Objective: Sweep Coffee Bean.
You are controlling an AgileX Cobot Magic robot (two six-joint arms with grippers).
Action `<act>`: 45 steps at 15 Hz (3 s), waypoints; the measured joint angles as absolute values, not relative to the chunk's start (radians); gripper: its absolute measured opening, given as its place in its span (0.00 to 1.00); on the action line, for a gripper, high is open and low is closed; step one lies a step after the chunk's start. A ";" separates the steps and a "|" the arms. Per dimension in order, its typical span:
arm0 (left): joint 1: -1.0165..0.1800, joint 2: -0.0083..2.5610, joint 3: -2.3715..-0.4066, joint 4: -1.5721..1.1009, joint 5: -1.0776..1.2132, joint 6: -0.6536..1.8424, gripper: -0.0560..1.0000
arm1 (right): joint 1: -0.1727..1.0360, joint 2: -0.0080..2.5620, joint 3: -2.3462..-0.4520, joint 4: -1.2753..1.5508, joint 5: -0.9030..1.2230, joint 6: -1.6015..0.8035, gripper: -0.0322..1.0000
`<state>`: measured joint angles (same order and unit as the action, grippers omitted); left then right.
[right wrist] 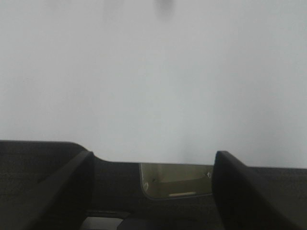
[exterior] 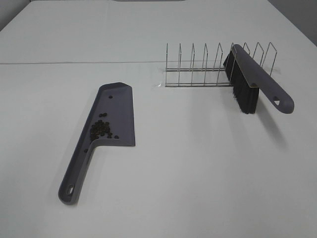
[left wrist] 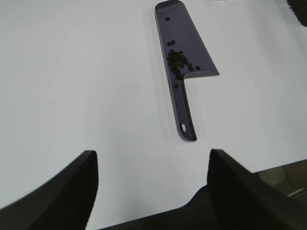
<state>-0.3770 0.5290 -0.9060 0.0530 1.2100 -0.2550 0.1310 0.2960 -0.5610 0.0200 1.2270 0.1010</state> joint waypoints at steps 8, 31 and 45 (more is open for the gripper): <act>-0.377 0.248 -0.577 -0.013 1.202 -0.044 0.65 | 0.131 0.144 -0.554 0.045 1.174 -0.037 0.67; -0.252 0.092 -0.509 -0.252 1.067 0.267 0.65 | 0.005 0.144 -0.508 0.128 1.074 -0.128 0.67; -0.043 -0.004 -0.509 -0.250 1.066 0.267 0.65 | -0.028 -0.007 -0.504 0.131 1.072 -0.128 0.67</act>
